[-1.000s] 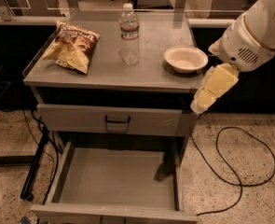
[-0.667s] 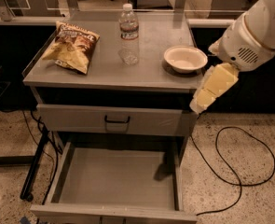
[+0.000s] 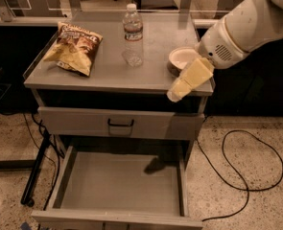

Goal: Place water bottle into middle drawer

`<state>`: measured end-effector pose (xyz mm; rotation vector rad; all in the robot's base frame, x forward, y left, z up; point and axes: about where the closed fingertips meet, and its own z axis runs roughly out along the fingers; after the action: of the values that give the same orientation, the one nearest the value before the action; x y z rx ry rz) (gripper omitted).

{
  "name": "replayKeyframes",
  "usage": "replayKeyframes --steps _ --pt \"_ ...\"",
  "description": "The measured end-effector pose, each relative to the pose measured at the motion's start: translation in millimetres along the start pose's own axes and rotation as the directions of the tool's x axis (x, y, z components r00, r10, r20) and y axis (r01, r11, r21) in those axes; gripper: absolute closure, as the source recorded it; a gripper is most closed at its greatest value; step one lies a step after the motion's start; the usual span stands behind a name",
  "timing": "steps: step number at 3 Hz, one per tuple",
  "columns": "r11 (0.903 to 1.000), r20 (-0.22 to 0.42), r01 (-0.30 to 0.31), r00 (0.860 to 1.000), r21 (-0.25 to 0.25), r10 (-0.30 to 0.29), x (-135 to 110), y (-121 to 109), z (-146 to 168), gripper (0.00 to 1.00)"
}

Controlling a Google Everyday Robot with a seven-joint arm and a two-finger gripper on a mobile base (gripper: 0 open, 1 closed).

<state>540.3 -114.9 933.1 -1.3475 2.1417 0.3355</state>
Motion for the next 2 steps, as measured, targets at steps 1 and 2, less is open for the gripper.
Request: replayKeyframes --steps 1,2 --pt "0.9994 0.071 -0.032 0.997 0.015 0.031 -23.5 -16.9 17.5 0.00" --pt "0.9994 0.071 -0.032 0.997 0.015 0.031 -23.5 -16.9 17.5 0.00"
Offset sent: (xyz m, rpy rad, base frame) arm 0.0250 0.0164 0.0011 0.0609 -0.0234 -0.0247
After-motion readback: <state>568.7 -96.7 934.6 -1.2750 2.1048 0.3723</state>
